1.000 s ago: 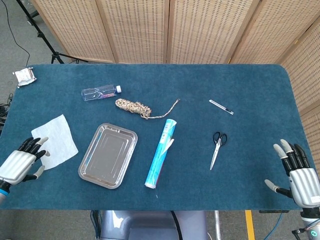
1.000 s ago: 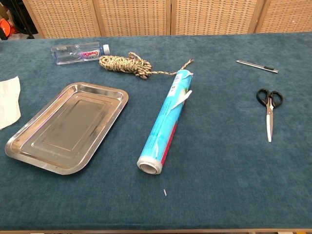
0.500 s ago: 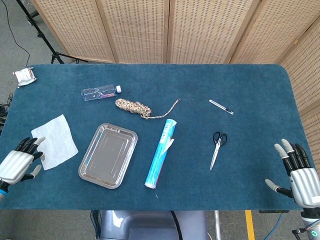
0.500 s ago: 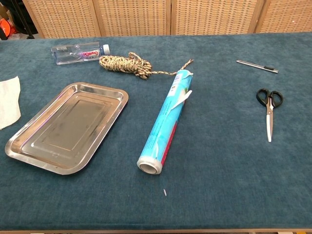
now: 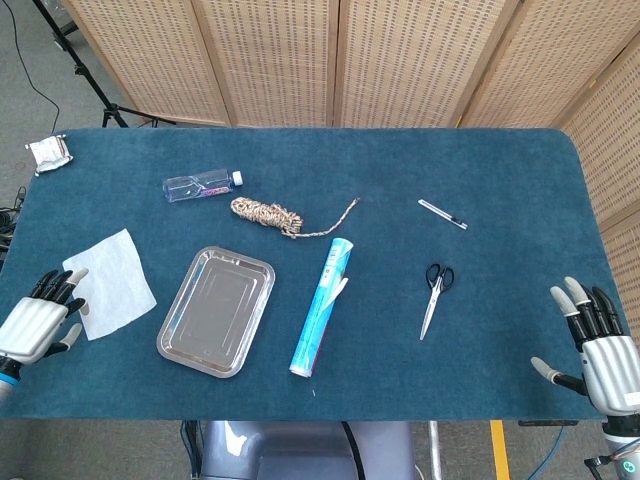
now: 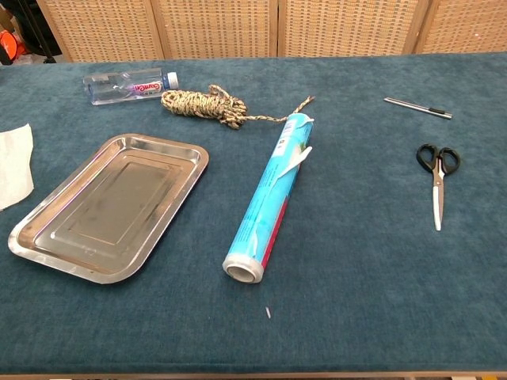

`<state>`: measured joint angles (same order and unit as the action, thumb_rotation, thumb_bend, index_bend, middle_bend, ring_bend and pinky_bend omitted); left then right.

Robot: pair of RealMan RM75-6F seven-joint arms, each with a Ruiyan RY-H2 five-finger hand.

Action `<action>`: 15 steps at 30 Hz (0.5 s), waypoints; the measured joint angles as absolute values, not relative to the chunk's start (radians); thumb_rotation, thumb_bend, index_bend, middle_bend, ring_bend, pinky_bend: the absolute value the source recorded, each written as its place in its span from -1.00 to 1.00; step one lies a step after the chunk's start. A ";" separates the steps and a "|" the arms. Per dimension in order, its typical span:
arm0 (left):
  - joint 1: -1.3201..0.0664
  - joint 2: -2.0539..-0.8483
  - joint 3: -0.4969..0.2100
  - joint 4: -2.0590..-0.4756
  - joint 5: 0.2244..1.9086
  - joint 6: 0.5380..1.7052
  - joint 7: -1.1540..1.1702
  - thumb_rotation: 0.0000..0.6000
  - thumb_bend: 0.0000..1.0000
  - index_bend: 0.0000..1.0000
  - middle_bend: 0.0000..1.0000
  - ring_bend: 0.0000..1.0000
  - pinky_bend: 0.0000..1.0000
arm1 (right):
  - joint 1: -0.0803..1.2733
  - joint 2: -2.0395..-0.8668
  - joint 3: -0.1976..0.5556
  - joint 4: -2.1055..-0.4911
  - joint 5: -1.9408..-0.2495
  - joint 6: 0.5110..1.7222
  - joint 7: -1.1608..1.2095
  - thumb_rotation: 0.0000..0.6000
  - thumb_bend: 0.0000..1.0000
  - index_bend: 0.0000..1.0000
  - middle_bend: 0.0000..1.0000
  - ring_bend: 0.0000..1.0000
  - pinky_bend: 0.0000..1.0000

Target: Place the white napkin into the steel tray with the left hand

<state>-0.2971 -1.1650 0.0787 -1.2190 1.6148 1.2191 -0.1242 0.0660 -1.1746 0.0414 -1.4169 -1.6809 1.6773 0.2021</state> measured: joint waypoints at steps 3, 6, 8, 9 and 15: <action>-0.300 -1.162 0.081 -1.220 1.607 1.203 -0.113 0.79 -0.05 -0.07 -1.00 -1.00 -1.00 | 0.066 -1.175 0.042 -1.416 -1.681 1.679 0.204 1.00 -1.00 -1.00 -1.00 -1.00 -1.00; -0.301 -1.163 0.083 -1.211 1.597 1.187 -0.102 0.78 -0.05 -0.07 -1.00 -1.00 -1.00 | 0.065 -1.175 0.042 -1.415 -1.681 1.680 0.205 1.00 -1.00 -1.00 -1.00 -1.00 -1.00; -0.301 -1.167 0.084 -1.200 1.594 1.183 -0.094 0.79 -0.05 -0.07 -1.00 -1.00 -1.00 | 0.065 -1.175 0.043 -1.414 -1.681 1.681 0.206 1.00 -1.00 -1.00 -1.00 -1.00 -1.00; -0.300 -1.172 0.085 -1.191 1.592 1.183 -0.089 0.79 -0.05 -0.07 -1.00 -1.00 -1.00 | 0.065 -1.175 0.043 -1.414 -1.681 1.681 0.206 1.00 -1.00 -1.00 -1.00 -1.00 -1.00; -0.296 -1.196 0.090 -1.148 1.588 1.177 -0.077 0.79 -0.05 -0.08 -1.00 -1.00 -1.00 | 0.065 -1.177 0.043 -1.414 -1.681 1.683 0.205 1.00 -1.00 -1.00 -1.00 -1.00 -1.00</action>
<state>-0.2960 -1.1962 0.0895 -1.1482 1.5880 1.1767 -0.0775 0.0646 -1.1767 0.0434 -1.4139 -1.6812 1.6829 0.2045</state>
